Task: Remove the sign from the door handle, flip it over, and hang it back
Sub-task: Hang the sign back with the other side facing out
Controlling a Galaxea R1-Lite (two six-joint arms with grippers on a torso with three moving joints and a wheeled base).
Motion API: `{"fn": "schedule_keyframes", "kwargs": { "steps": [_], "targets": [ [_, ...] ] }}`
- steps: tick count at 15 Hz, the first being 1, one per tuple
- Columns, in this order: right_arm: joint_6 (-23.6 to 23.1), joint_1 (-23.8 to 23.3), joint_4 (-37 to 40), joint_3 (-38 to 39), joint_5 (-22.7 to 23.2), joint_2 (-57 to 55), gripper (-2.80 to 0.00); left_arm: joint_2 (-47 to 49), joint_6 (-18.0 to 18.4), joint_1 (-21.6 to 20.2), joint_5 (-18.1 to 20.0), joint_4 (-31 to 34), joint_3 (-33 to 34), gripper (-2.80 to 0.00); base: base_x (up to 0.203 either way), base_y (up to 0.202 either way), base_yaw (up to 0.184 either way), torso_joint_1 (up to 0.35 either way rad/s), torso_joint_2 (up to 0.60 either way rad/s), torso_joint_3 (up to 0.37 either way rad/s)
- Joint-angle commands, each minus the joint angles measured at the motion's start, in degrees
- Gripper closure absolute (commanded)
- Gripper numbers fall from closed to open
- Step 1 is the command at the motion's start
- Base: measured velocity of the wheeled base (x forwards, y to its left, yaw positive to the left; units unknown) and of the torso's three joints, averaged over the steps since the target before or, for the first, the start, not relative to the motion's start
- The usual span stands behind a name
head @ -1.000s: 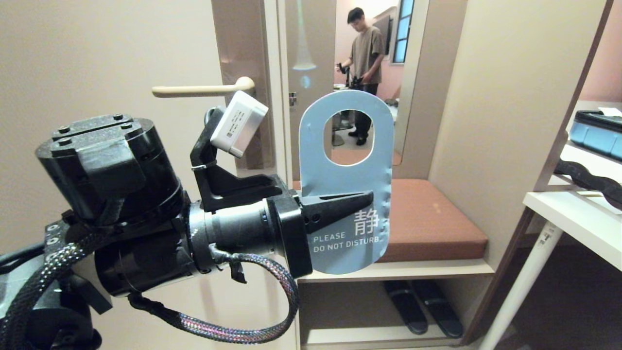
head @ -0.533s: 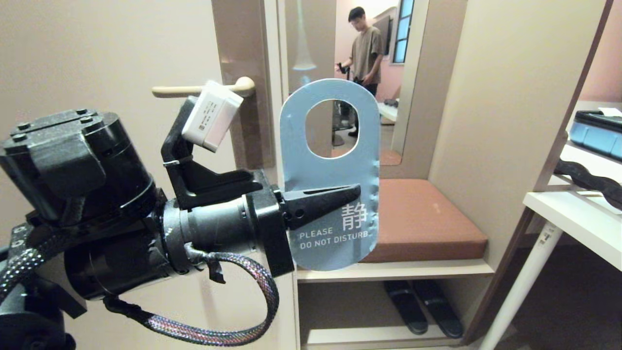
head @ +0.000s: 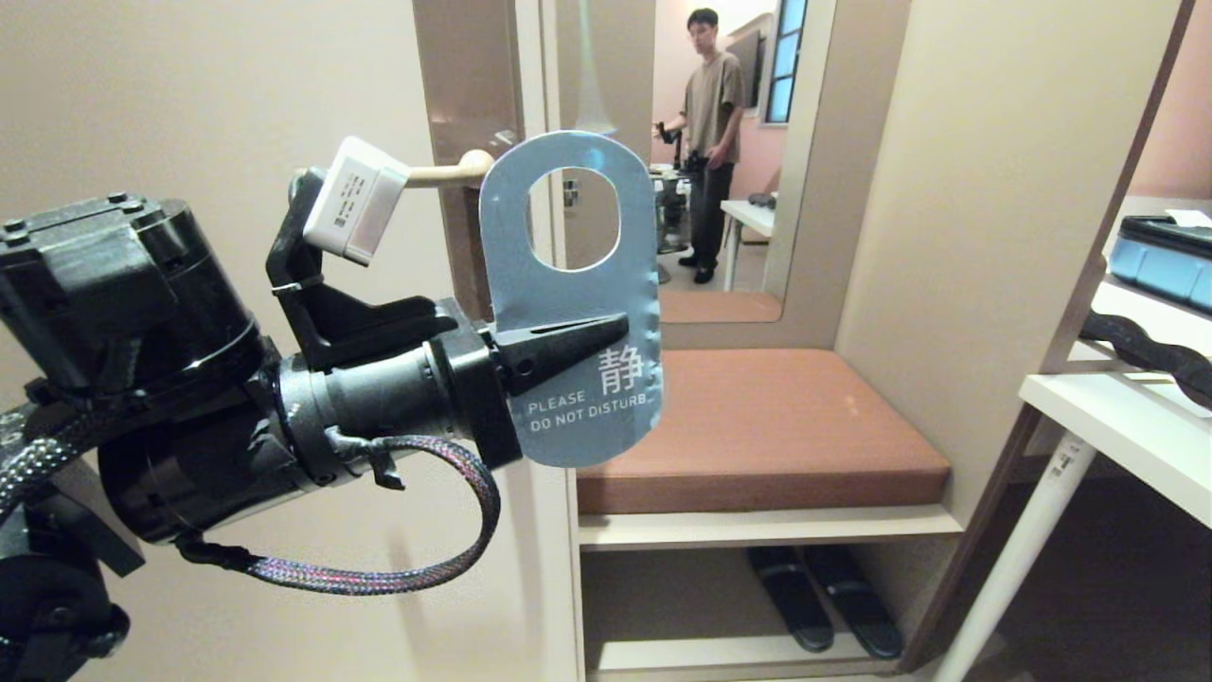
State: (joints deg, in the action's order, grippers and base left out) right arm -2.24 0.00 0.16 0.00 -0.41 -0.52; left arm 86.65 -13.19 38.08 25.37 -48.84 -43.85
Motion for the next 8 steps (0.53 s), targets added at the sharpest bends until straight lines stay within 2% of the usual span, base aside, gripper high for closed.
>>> {"fn": "schedule_keyframes", "kwargs": {
  "steps": [1, 4, 8],
  "targets": [
    [-0.05, 0.0, 0.02, 0.0, -0.02, 0.52, 0.0, 0.1, 0.53, -0.45, -0.55, -0.21, -0.1, 0.0, 0.0, 0.0, 0.0, 0.0, 0.0, 0.0],
    [-0.05, 0.0, 0.02, 0.0, -0.02, 0.52, 0.0, -0.73, 1.94, -1.32, -3.76, 0.02, -0.18, 0.0, 0.0, 0.0, 0.0, 0.0, 0.0, 0.0],
    [-0.05, 0.0, 0.02, 0.0, -0.02, 0.52, 0.0, -3.33, 5.48, -7.03, -3.85, 3.85, -0.03, 0.0, 0.0, 0.0, 0.0, 0.0, 0.0, 0.0]
  ]
}}
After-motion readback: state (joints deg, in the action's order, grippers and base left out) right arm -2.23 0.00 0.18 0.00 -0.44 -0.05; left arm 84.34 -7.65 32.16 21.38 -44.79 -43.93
